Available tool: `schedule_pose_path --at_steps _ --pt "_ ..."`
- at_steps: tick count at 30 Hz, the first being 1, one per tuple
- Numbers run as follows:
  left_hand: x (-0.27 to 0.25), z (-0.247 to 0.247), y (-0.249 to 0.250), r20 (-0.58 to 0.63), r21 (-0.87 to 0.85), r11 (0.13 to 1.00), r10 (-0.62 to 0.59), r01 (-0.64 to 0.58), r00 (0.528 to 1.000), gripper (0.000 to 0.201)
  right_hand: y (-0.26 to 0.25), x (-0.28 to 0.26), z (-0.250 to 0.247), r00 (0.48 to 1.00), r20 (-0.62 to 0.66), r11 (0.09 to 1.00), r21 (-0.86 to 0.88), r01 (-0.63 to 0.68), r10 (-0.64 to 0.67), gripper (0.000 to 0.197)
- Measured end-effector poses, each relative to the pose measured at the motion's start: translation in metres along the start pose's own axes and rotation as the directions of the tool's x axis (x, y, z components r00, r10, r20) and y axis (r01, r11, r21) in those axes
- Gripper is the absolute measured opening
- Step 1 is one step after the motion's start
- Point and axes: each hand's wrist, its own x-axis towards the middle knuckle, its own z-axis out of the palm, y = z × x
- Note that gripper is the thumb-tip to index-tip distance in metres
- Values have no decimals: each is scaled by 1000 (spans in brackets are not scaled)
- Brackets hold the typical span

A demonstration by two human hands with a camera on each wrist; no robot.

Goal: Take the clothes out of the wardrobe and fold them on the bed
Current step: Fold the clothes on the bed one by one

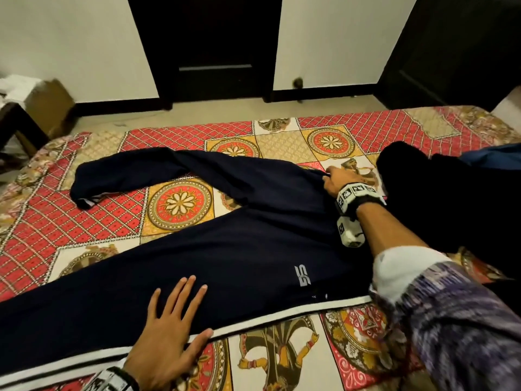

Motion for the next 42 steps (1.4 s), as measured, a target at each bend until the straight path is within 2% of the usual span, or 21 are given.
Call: schedule_pose_path --at_steps 2,5,8,9,11,13,15,17,18,20,23,24,25,27,28,29,33,38,40,42 --pt "4 3 -4 20 11 1000 -3 3 1000 78 1 19 15 999 21 1000 9 -24 24 41" --pt "6 5 -5 13 14 1000 8 -8 1000 79 -2 31 31 998 -25 997 -50 -63 62 36" --pt "5 5 -5 28 -13 1000 2 -2 1000 78 -11 23 27 999 -11 990 -129 -49 48 18" --pt "4 3 -3 43 -26 1000 -3 4 999 79 -12 18 23 999 -38 993 -113 -38 34 14" --pt "4 0 -1 40 -24 1000 -13 14 999 80 -12 5 13 982 -186 1000 8 19 -17 14" --pt "3 -2 1 50 -16 1000 -18 19 999 82 -13 -25 -1 917 -390 974 163 157 -82 20" --pt "2 -4 2 44 -6 1000 -13 14 999 83 -12 -73 -14 816 -534 912 180 367 -223 23" --pt "3 -4 2 29 -10 1000 -7 7 1000 84 -7 -126 -17 722 -550 826 96 555 -421 26" --pt "3 -5 2 26 -13 1000 -4 4 1000 84 -3 -150 -14 707 -497 791 62 608 -504 26" --pt "2 -7 2 31 -35 999 0 1 1000 86 12 -184 2 744 -329 789 -5 614 -581 29" --pt "6 -24 -1 16 -156 988 -8 10 1000 89 39 -201 38 846 -129 856 -92 509 -517 39" --pt "8 -34 0 -55 -233 973 -16 3 998 87 44 -202 48 865 -93 869 -99 484 -492 39" --pt "13 -45 1 -180 -291 956 -19 -35 983 80 46 -201 54 877 -64 878 -97 469 -475 39" --pt "28 -64 7 -421 -277 952 5 -133 907 64 42 -200 59 884 -34 883 -89 462 -466 40" --pt "40 -73 13 -479 -233 958 39 -170 877 62 39 -199 59 884 -32 882 -87 463 -466 41" --pt "52 -80 20 -494 -182 963 86 -199 865 64 36 -199 58 886 -28 884 -78 460 -464 42" --pt "107 -90 45 -359 -26 962 245 -272 901 69 30 -196 47 898 7 898 -8 439 -439 44" --pt "147 -85 65 -178 46 970 244 -240 953 41 41 -197 43 894 25 872 234 430 -448 36" --pt "154 -86 66 -148 43 973 229 -225 962 35 42 -197 44 899 56 890 175 420 -435 35" --pt "156 -90 63 -123 42 977 214 -210 969 33 42 -195 45 908 71 909 98 405 -412 26"
